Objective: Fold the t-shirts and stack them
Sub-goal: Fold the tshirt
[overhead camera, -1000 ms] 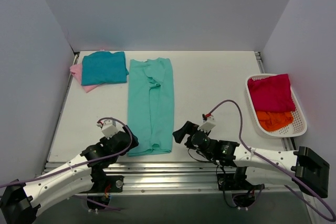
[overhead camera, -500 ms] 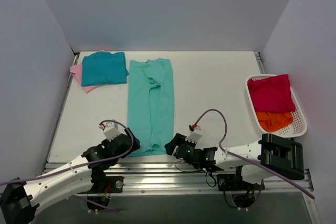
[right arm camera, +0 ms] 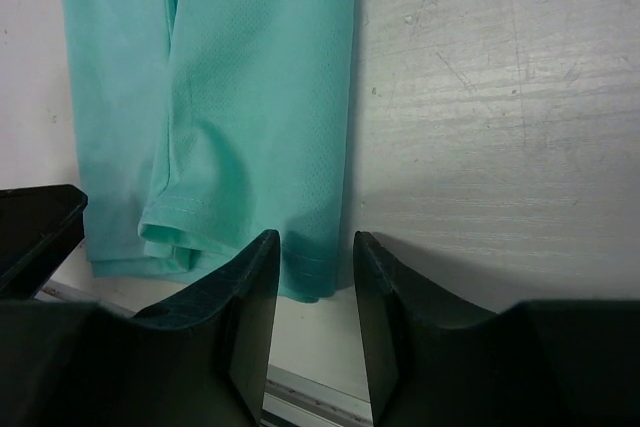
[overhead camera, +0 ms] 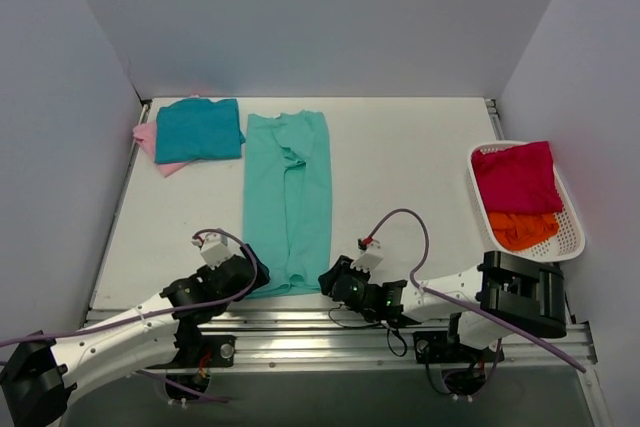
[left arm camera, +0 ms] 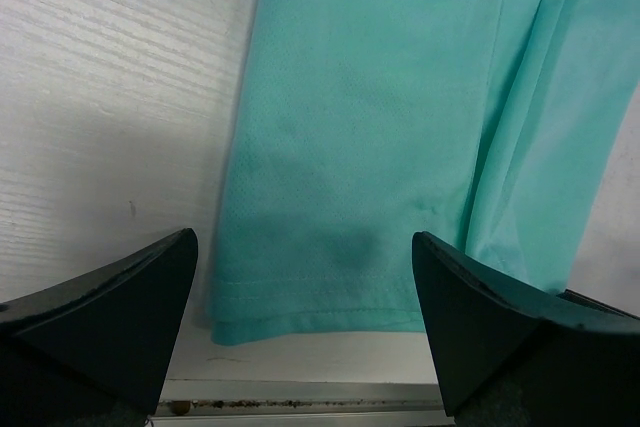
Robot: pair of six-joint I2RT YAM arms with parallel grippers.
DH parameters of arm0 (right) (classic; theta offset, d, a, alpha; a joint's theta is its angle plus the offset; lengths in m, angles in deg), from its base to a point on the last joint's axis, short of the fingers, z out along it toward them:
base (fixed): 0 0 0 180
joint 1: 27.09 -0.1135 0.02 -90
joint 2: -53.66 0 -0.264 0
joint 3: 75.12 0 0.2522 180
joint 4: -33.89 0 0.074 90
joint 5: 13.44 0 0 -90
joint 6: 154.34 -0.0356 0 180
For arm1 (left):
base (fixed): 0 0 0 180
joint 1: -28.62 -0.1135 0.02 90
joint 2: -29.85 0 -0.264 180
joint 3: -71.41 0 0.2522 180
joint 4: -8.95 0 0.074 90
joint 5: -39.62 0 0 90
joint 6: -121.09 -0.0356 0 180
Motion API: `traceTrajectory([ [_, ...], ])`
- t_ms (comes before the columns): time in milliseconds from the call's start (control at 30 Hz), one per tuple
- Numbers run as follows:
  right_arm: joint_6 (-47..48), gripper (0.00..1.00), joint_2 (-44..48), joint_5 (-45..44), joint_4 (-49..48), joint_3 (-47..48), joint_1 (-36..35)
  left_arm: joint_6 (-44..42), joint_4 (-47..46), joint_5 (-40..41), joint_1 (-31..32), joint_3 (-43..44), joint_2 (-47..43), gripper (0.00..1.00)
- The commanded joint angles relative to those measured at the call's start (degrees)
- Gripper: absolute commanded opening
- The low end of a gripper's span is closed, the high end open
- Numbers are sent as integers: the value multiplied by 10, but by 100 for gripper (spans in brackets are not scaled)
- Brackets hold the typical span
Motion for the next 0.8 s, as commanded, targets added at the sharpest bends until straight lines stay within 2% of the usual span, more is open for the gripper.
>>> traceTrajectory([
  [0, 0, 31, -27, -21, 23, 10, -2, 18, -13, 6, 5, -3, 0, 97],
  [167, 4, 26, -60, -9, 4, 17, -1, 20, -13, 7, 6, -7, -7, 98],
  [267, 8, 17, -64, -8, 11, 23, -1, 20, -14, 7, 7, -11, -10, 100],
  [367, 8, 8, -55, -15, 26, 25, -1, 20, -16, 5, 8, -17, -13, 82],
  [433, 9, 6, -44, -22, 42, 25, -1, 21, -19, 4, 8, -20, -17, 68],
  [467, 10, 5, -39, -25, 47, 25, -1, 21, -19, 2, 8, -23, -19, 55],
  [500, 10, 4, -35, -30, 53, 26, -1, 21, -19, 2, 8, -23, -22, 48],
  [567, 11, 2, -24, -35, 70, 28, -1, 21, -13, 3, 9, -21, -26, 27],
  [700, 12, 0, -11, -44, 98, 35, 0, 15, -10, 3, 9, -17, -27, 10],
  [733, 13, 0, -4, -46, 104, 38, 0, 14, -5, 3, 9, -16, -26, 3],
  [767, 14, 0, -1, -47, 111, 39, 0, 14, -3, 3, 9, -14, -26, 2],
])
